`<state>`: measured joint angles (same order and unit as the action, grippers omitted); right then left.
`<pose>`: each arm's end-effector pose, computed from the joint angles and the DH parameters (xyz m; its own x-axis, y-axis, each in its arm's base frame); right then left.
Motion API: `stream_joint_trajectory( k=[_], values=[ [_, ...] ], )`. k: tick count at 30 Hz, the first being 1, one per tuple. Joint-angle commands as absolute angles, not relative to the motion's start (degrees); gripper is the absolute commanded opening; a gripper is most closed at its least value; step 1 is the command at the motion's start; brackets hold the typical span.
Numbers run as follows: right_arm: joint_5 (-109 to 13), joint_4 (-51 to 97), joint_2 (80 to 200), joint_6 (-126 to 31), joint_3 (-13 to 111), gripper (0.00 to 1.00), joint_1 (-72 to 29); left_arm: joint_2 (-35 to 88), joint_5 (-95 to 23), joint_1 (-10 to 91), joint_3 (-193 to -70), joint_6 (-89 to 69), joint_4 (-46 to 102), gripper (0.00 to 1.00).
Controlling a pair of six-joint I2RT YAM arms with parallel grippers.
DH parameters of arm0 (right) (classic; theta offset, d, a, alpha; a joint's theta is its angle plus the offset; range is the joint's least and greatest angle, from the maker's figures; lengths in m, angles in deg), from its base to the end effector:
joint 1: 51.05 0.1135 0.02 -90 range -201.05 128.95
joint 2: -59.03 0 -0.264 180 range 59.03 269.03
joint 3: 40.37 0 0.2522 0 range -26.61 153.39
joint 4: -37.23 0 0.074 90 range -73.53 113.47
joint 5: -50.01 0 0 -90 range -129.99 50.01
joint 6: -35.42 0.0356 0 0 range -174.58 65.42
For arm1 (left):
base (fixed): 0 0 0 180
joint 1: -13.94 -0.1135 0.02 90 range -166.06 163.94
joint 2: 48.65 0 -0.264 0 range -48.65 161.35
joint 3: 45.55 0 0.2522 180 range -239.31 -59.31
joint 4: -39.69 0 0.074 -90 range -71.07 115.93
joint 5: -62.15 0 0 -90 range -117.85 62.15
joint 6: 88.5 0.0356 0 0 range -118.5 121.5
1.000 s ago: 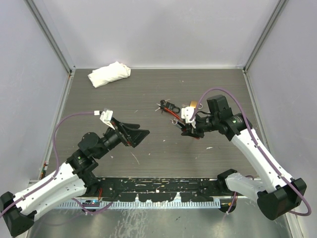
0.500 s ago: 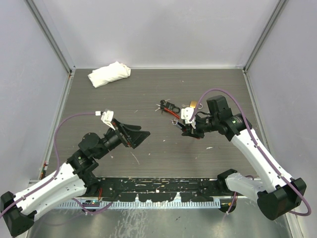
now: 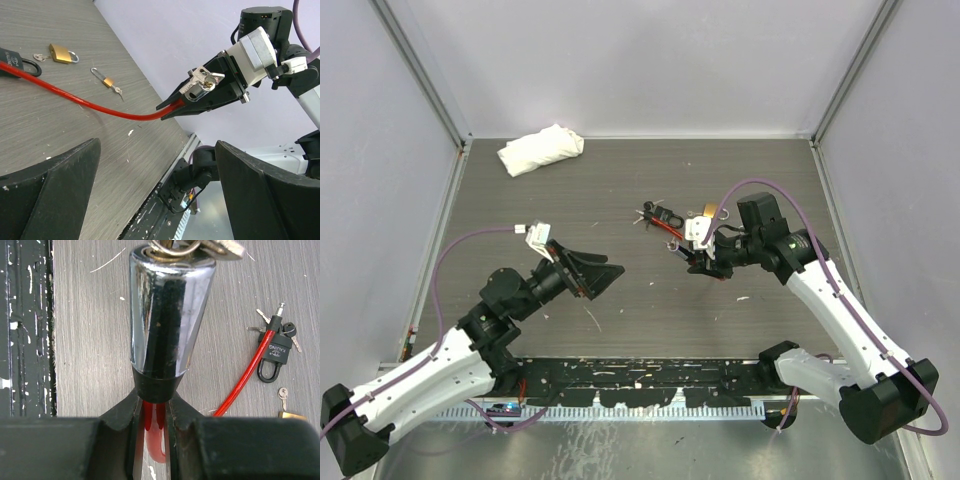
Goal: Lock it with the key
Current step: Adjust the key in the lock.
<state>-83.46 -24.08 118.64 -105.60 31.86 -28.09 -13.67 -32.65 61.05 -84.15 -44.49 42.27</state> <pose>0.1732 0.1000 0.3213 0.1101 -0.5661 -0.8170 -0.9788 0.0811 -0.1881 0.1096 -0.1223 0.2926 -0.5147 -0.4989 -0.6972 0.5995 0.3720 -0.7087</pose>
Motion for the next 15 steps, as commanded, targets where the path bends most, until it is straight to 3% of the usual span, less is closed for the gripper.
stream_joint_trajectory(
  k=[1,15],
  values=[
    [-82.5,-20.1,118.6,-107.4,32.2,0.01,-28.5,-13.4,-33.8,60.6,-84.0,-45.6,47.3,0.98],
    [-81.3,-19.5,119.0,-107.8,31.3,0.01,-28.5,-12.6,-34.0,60.7,-83.5,-48.4,49.3,0.98]
  ],
)
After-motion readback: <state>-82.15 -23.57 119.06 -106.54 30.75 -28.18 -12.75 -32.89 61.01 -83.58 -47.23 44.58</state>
